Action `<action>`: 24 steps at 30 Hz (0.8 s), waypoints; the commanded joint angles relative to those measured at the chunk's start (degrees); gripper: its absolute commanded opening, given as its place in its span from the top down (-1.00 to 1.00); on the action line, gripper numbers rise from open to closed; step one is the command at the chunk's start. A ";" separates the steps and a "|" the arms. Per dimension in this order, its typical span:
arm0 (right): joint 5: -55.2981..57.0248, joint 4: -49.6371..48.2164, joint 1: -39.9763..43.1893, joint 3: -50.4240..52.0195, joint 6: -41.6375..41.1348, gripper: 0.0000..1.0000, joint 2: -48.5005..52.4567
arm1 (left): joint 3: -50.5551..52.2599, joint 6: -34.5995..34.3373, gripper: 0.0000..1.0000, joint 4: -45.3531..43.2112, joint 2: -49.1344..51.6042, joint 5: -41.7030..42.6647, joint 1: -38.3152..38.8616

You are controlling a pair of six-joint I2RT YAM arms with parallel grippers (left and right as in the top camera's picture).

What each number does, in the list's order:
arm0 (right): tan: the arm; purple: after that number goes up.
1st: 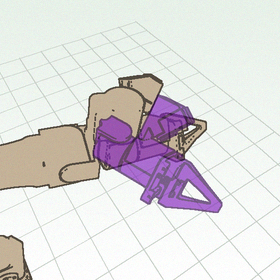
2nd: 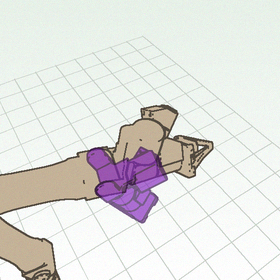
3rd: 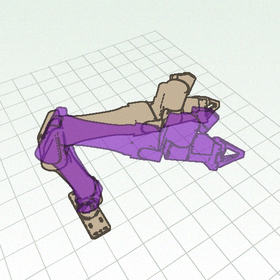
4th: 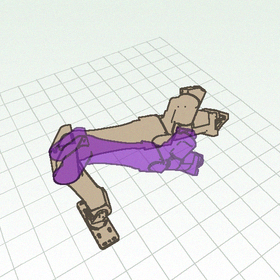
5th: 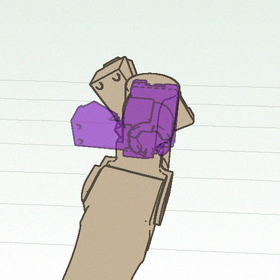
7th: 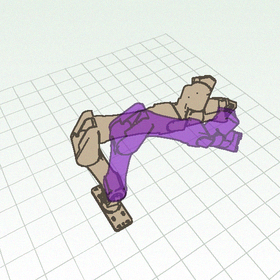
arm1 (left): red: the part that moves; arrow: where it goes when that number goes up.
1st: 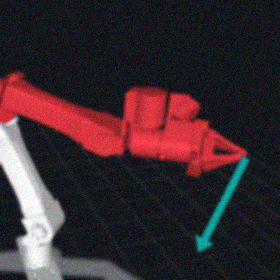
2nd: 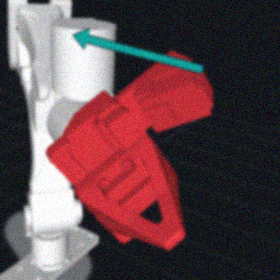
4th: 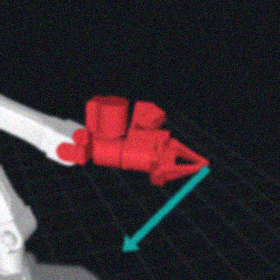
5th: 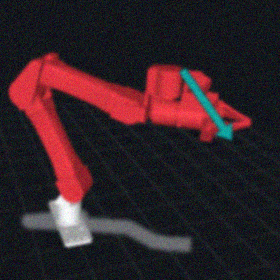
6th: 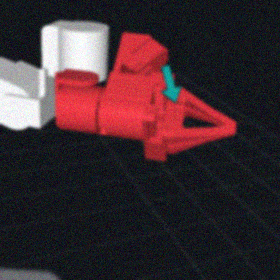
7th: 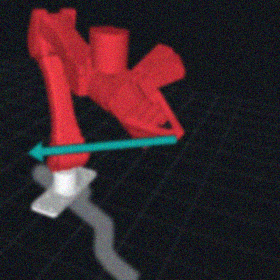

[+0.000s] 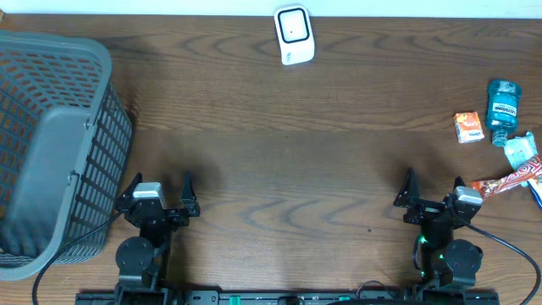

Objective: Scan the item barcode

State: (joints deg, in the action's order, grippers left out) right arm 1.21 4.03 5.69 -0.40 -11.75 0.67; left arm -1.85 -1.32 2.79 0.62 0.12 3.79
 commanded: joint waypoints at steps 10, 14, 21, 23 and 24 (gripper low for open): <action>-0.22 0.24 0.26 0.11 -0.63 -0.99 -0.35 | 1.62 4.46 -0.95 1.36 -0.52 2.99 -0.24; -0.22 0.24 0.26 0.09 -0.63 -0.99 -0.35 | 1.62 4.48 -0.96 1.33 -0.52 3.17 -0.24; -0.22 0.24 0.26 0.09 -0.63 -0.99 -0.35 | 1.62 4.02 -0.95 1.20 -0.52 2.29 -0.24; -0.22 0.24 0.26 0.11 -0.61 -0.99 -0.35 | 1.62 4.09 -0.95 1.18 -0.52 2.23 -0.24; -0.22 0.24 0.26 0.09 -0.61 -0.98 -0.35 | 1.62 4.09 -0.96 1.18 -0.52 2.25 -0.24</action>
State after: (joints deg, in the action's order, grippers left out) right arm 1.21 4.03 5.69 -0.40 -11.75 0.67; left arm -1.85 1.80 2.94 0.62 2.68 3.79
